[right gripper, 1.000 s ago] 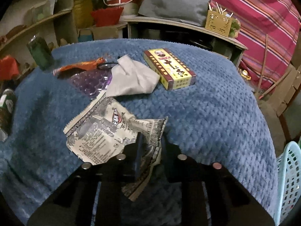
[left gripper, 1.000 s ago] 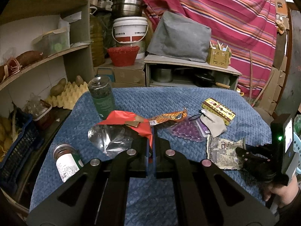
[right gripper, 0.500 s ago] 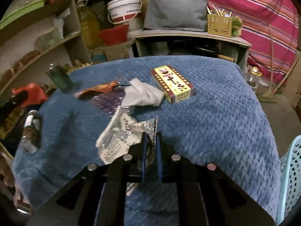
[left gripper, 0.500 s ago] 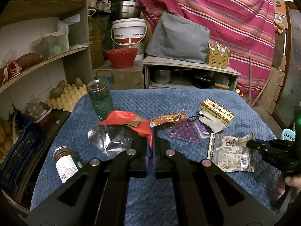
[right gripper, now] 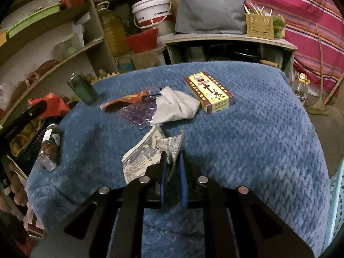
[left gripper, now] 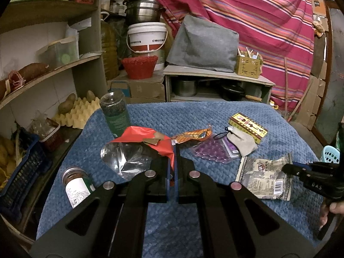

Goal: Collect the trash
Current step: 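Lift and carry both wrappers over the light-blue basket, then open the left gripper to drop the red wrapper into the basket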

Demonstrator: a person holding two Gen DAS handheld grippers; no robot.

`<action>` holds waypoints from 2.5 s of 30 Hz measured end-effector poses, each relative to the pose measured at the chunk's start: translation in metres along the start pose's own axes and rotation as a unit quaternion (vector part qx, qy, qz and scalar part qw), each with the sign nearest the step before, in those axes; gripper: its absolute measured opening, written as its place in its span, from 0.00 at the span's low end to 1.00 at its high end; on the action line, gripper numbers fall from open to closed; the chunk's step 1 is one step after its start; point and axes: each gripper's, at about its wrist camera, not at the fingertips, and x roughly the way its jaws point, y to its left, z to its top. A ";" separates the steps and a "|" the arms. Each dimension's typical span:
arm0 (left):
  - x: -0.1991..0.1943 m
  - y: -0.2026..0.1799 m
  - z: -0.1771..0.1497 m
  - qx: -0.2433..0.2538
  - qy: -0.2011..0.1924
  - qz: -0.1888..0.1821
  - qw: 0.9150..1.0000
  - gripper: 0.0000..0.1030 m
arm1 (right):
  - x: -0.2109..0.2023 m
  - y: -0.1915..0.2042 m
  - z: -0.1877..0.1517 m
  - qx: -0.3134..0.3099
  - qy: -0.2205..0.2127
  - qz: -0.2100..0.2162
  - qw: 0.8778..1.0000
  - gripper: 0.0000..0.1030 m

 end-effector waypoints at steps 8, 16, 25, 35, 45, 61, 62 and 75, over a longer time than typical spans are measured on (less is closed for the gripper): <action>0.002 -0.009 -0.002 0.012 0.005 0.005 1.000 0.01 | 0.007 0.002 -0.001 0.003 0.002 0.005 1.000 0.50; 0.002 -0.023 0.001 0.015 0.005 0.001 1.000 0.01 | 0.023 0.003 -0.006 0.008 0.026 0.000 1.000 0.08; 0.001 -0.052 0.008 0.019 -0.001 -0.019 1.000 0.01 | -0.036 -0.030 0.009 0.046 -0.064 -0.004 0.997 0.01; -0.010 -0.126 0.019 0.044 -0.021 -0.081 0.996 0.01 | -0.154 -0.110 0.007 0.070 -0.180 -0.095 0.976 0.01; -0.021 -0.265 0.008 0.109 -0.031 -0.170 0.979 0.01 | -0.230 -0.198 -0.030 0.092 -0.202 -0.204 0.953 0.01; -0.027 -0.431 -0.054 0.172 0.005 -0.290 0.941 0.01 | -0.280 -0.295 -0.087 0.153 -0.181 -0.274 0.932 0.01; -0.025 -0.435 -0.058 0.175 0.009 -0.293 0.940 0.01 | -0.281 -0.299 -0.089 0.157 -0.179 -0.275 0.932 0.01; -0.020 -0.440 -0.056 0.157 0.029 -0.288 0.944 0.64 | -0.264 -0.306 -0.095 0.165 -0.155 -0.266 0.937 0.01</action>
